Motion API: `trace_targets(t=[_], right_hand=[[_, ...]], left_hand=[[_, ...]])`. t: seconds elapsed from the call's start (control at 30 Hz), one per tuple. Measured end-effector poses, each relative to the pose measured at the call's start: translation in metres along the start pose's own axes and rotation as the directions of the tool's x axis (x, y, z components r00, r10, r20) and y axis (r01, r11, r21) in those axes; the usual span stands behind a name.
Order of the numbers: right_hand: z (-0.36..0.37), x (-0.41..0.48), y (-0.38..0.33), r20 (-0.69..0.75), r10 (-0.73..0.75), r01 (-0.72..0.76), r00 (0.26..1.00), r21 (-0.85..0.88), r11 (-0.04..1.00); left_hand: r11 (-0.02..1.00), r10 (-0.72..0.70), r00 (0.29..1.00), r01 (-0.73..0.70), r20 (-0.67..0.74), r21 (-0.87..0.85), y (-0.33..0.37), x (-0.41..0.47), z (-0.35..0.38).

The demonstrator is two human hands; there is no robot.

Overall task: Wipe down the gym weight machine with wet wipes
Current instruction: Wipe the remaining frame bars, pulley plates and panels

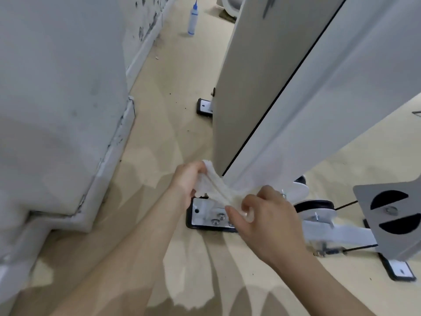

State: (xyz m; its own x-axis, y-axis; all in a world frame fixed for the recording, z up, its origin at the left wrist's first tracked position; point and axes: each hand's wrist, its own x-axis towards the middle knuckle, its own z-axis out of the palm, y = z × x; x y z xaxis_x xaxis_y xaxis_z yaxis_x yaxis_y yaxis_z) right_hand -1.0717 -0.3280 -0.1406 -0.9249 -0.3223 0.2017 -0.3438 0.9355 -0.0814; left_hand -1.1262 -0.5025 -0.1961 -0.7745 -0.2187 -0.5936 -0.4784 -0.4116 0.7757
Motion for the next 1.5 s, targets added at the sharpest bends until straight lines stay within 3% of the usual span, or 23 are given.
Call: trace_targets(t=[0.07,0.13,0.2,0.27,0.43,0.5,0.57,0.63,0.7,0.73,0.8,0.87,0.93,1.0,1.03,1.1,1.17,1.23,1.33,1.5], right_hand=[[0.007,-0.004,-0.015,-0.051,-0.015,0.018,0.999,0.072,0.997],[0.013,-0.001,-0.034,0.006,0.058,-0.057,0.998,0.357,0.932],[0.019,0.003,-0.049,0.204,0.171,-0.265,0.964,0.659,0.704],[0.027,0.005,-0.056,0.327,0.223,-0.395,0.918,0.748,0.533],[0.034,0.009,-0.053,0.271,0.273,-0.385,0.923,0.638,0.667],[0.038,0.012,-0.047,0.353,0.308,-0.468,0.884,0.661,0.587],[0.042,0.009,-0.044,0.478,0.329,-0.58,0.815,0.656,0.483],[0.046,0.004,-0.045,0.498,0.331,-0.595,0.802,0.606,0.529],[0.048,-0.002,-0.044,0.456,0.368,-0.584,0.811,0.584,0.564],[0.049,-0.004,-0.042,0.435,0.395,-0.587,0.809,0.575,0.57],[0.049,-0.007,-0.037,0.411,0.438,-0.6,0.8,0.582,0.549],[0.049,-0.007,-0.035,0.41,0.44,-0.6,0.799,0.602,0.527],[0.05,-0.008,-0.038,0.415,0.405,-0.578,0.815,0.634,0.514],[0.05,-0.011,-0.041,0.427,0.406,-0.583,0.808,0.678,0.447],[0.05,-0.013,-0.041,0.44,0.425,-0.599,0.791,0.698,0.393],[0.051,-0.019,-0.04,0.481,0.463,-0.638,0.745,0.717,0.281],[0.051,-0.021,-0.039,0.509,0.484,-0.657,0.712,0.727,0.202],[0.05,-0.022,-0.04,0.517,0.489,-0.657,0.702,0.735,0.167],[0.048,-0.024,-0.037,0.516,0.494,-0.659,0.699,0.733,0.167],[0.044,-0.027,-0.033,0.472,0.495,-0.624,0.73,0.754,0.203]], left_hand=[[0.986,0.043,0.997,-0.052,0.056,0.159,0.004,-0.007,-0.003],[0.922,0.126,0.968,-0.195,0.219,0.334,0.005,-0.017,-0.009],[0.931,0.104,0.902,-0.236,0.42,0.277,0.002,-0.022,-0.018],[0.967,0.085,0.864,-0.192,0.496,0.169,0.003,-0.019,-0.029],[0.961,0.12,0.856,-0.227,0.502,0.158,0.006,-0.002,-0.034],[0.971,0.166,0.877,-0.224,0.45,0.078,0.012,0.002,-0.03],[0.982,0.191,0.935,-0.184,0.3,-0.052,0.014,0.012,-0.023],[0.963,0.268,0.963,-0.268,0.024,0.012,0.011,0.027,-0.017],[0.903,0.428,0.878,-0.402,-0.215,0.154,0.009,0.039,-0.01],[0.86,0.509,0.823,-0.477,-0.253,0.181,0.006,0.042,-0.009],[0.781,0.622,0.76,-0.587,-0.187,0.214,-0.002,0.034,0.0],[0.755,0.625,0.781,-0.598,-0.018,0.271,-0.026,0.016,0.015],[0.839,0.503,0.858,-0.513,0.105,0.179,-0.056,0.0,0.023],[0.955,0.288,0.945,-0.272,0.154,-0.116,-0.072,-0.004,0.02],[0.96,0.172,0.977,-0.137,0.125,-0.245,-0.073,0.0,0.018],[0.954,0.013,0.997,-0.033,-0.072,-0.299,-0.069,0.008,0.022],[0.982,0.113,0.972,-0.141,-0.207,-0.127,-0.06,0.004,0.032],[0.95,0.302,0.936,-0.311,-0.18,-0.025,-0.063,0.002,0.044],[0.902,0.421,0.9,-0.403,-0.111,0.154,-0.067,0.007,0.045],[0.836,0.389,0.92,-0.374,0.048,0.402,-0.063,0.019,0.04]])
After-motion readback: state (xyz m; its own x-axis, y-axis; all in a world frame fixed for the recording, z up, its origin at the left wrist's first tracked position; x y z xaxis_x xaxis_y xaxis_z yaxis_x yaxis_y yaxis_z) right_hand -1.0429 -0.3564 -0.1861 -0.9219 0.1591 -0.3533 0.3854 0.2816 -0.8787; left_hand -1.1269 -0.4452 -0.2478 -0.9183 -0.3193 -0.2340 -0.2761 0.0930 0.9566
